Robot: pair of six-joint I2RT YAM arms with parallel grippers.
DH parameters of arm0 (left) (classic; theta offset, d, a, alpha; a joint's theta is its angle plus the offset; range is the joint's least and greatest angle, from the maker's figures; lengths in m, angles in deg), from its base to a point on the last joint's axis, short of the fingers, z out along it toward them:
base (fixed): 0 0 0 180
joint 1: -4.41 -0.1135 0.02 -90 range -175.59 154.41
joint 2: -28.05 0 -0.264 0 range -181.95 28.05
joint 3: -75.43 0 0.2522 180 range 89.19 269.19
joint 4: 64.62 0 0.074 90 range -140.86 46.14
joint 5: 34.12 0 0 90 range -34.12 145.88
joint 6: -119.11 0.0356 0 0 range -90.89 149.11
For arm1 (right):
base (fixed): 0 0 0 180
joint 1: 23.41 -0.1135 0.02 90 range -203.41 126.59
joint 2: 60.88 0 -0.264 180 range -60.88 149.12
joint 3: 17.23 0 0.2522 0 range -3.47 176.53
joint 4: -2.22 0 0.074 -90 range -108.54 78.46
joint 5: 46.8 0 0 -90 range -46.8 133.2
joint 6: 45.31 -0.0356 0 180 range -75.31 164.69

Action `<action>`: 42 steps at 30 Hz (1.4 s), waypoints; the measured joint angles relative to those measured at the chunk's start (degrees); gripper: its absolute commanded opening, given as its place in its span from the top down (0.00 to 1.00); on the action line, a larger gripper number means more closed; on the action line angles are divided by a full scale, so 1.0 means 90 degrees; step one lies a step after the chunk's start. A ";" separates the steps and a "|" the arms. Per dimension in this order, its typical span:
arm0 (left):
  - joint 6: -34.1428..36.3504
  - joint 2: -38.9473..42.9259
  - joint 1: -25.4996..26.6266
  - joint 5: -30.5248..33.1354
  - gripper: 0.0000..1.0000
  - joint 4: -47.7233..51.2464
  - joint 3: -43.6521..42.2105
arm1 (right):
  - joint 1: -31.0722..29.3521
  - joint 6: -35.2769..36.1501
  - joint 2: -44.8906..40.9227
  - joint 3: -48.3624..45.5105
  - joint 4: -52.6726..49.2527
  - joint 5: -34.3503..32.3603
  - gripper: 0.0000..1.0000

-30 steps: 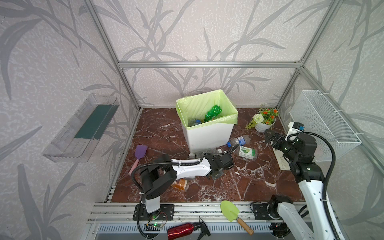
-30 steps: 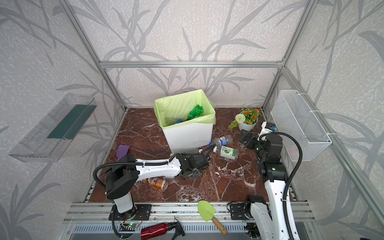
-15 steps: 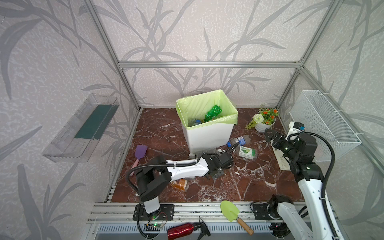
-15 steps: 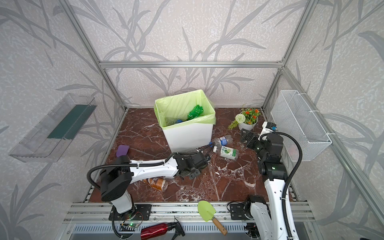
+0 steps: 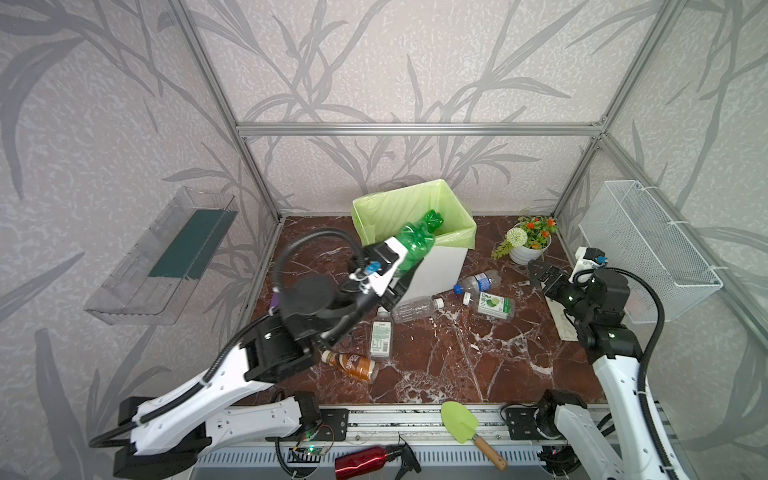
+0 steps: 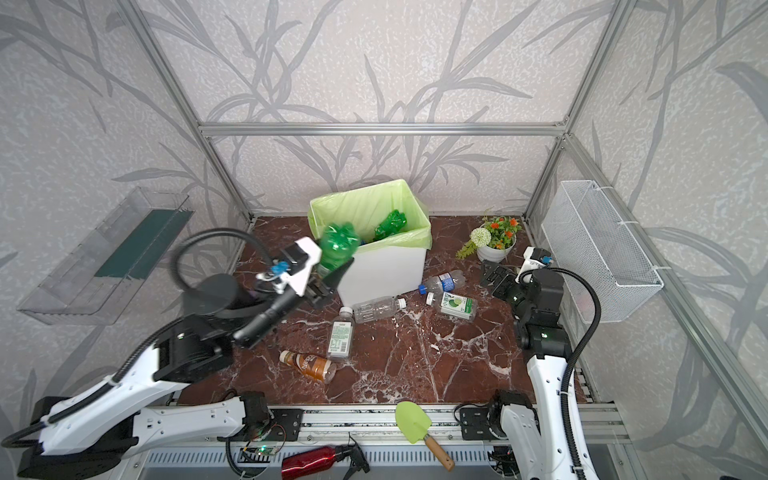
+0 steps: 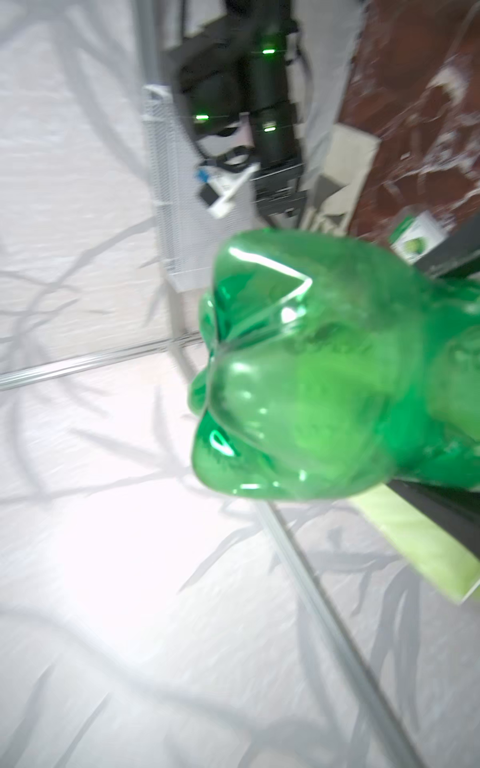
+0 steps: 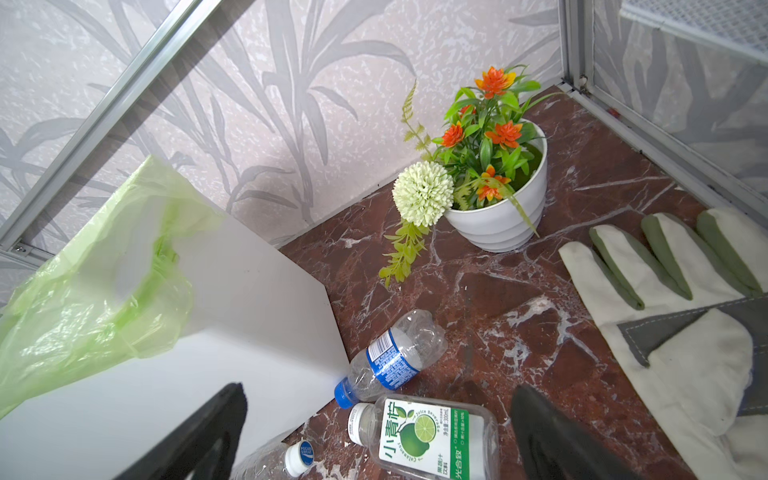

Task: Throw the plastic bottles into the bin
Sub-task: 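Lift the green bottle over the bin and open the left gripper, then withdraw the left gripper while the right gripper reaches toward the brown Nescafe bottle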

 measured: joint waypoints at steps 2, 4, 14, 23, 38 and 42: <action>0.0444 0.0138 -0.0005 0.0000 0.67 -0.0495 0.0427 | 0.0000 -0.0051 0.0012 -0.0015 0.0039 0.0041 0.01; 0.0692 0.0092 -0.0134 0.0012 0.68 -0.0940 0.0782 | 0.0000 -0.0068 0.0015 -0.0015 0.0053 0.0061 0.01; -0.2174 -0.2958 -0.3560 -0.2565 0.13 -0.0187 0.1489 | 0.0007 -0.0187 0.0017 -0.0015 0.0066 0.0119 0.01; -0.2370 -0.2472 -0.3587 -0.2514 0.01 0.1253 0.2120 | 0.0007 -0.0296 0.0017 -0.0032 0.0158 0.0197 0.01; -0.3271 0.0486 -0.3582 -0.0522 0.01 0.0568 -0.0877 | 0.0007 -0.0510 0.0017 -0.0250 0.0160 0.0262 0.01; -0.4080 0.0809 -0.3582 0.0024 0.01 0.1389 -0.1795 | 0.0007 -0.0491 0.0085 -0.0304 0.0165 0.0432 0.02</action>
